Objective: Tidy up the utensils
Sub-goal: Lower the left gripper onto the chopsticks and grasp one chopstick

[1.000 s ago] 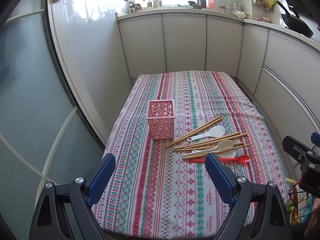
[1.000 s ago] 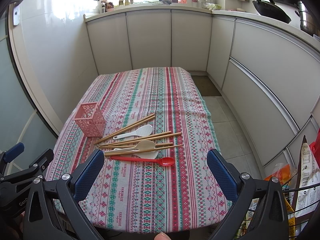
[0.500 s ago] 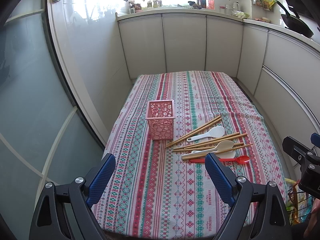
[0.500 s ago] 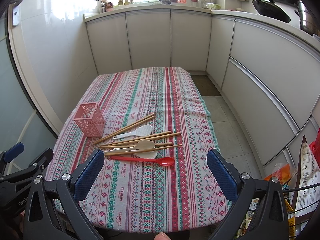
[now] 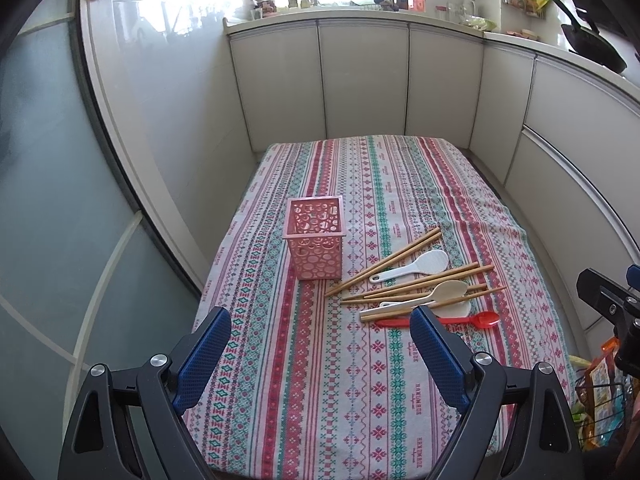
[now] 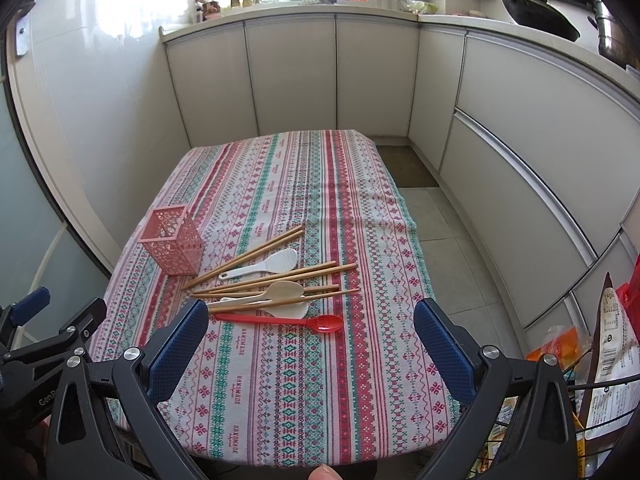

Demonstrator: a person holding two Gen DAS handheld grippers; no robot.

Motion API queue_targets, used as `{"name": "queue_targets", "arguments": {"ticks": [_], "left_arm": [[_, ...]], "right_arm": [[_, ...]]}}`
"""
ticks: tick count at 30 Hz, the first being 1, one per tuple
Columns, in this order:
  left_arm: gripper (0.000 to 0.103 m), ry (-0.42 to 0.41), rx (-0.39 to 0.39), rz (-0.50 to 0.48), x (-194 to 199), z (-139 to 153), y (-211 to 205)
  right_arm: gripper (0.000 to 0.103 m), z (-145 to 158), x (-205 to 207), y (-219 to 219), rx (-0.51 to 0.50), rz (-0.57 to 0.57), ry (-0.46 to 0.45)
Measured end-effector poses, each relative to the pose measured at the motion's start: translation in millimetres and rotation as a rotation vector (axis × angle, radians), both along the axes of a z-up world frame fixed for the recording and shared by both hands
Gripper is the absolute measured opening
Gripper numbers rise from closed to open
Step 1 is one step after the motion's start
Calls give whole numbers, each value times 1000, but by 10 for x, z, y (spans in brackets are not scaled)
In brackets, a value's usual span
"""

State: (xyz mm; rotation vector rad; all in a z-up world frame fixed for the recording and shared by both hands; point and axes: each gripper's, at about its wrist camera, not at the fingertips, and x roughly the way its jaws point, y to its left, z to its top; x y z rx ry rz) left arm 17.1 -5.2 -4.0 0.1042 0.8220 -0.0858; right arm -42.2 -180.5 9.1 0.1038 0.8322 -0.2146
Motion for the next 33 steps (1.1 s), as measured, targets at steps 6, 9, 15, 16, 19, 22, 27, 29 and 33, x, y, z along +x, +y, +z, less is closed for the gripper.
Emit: {"name": "queue_targets", "arguments": {"ticks": [6,9,15,16,19,22,27,29,33], "left_arm": [[92,77,-53,-79,336,-157,-95],[92,130,-68,-112,562,-252,-165],[92,232,-111,-177,1024,-411,-366],[92,253,-126,-190,1106,-445,-413],[90,312,-158,-225,1337,-557,-571],[77,354,-158,-259,1572,-707,-773],[42,431,-156,-274,1976,-1033,-1031],[31,456,-154,-277,2120,-1176,-1113],[22,481,-149,-291,2330,-1367,-1245]], "right_arm": [[103,-121,272,-296,66,-50,82],[103,-244,465,-488,97,-84,134],[102,-538,825,-814,150,-139,223],[101,-580,877,-853,157,-146,237],[95,-737,1070,-984,186,-165,283],[88,-893,1218,-1129,242,-183,310],[75,-1206,1385,-1328,330,-210,363],[72,-1298,1451,-1386,349,-217,378],[68,-1418,1563,-1473,389,-225,391]]}}
